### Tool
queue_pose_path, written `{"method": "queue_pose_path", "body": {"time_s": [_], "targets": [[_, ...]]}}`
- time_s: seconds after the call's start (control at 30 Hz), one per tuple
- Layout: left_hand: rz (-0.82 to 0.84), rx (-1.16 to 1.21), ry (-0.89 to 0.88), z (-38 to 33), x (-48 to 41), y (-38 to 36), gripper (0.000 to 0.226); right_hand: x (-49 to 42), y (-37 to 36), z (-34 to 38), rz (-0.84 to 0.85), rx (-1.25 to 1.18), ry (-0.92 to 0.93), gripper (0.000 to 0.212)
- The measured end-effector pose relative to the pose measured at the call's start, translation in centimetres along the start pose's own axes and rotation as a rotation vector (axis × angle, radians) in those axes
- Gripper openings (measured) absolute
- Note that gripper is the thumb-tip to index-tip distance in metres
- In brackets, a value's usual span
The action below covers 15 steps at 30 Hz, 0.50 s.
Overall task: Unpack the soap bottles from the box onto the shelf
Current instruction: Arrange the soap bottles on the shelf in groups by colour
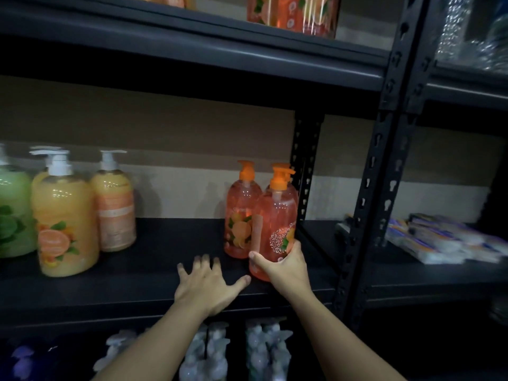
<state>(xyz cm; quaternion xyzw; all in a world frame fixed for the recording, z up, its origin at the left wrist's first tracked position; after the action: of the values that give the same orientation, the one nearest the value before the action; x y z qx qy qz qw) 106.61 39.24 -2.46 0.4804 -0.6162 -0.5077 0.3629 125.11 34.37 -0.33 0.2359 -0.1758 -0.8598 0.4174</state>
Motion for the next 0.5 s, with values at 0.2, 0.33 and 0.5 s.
{"method": "queue_pose_path", "body": {"time_s": [0.2,0.33,0.5], "targets": [[-0.025,-0.001,-0.021,-0.04,0.22,0.1,0.109,-0.7,-0.19,0.43,-0.031,0.101,-0.007,0.117],[-0.026,-0.001,-0.021,-0.07,0.23,0.16,0.108,-0.64,-0.62,0.21,-0.032,0.117,-0.019,0.122],[-0.035,-0.005,-0.025,-0.09,0.14,0.19,0.108,-0.77,-0.87,-0.09,0.046,0.083,-0.017,0.128]]}}
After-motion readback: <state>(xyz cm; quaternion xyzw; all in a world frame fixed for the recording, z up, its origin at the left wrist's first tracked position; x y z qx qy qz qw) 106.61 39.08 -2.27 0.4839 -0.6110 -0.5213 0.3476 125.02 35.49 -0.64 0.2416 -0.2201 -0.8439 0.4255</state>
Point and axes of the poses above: each hand's wrist, its own x-axis away from the middle knuckle, its own y-axis out of the back of the hand, z = x × y, the point moved 6 cm from there along -x, towards the middle knuckle, and after that the axes turned 7 degrees about x, right-handed, at the moved point
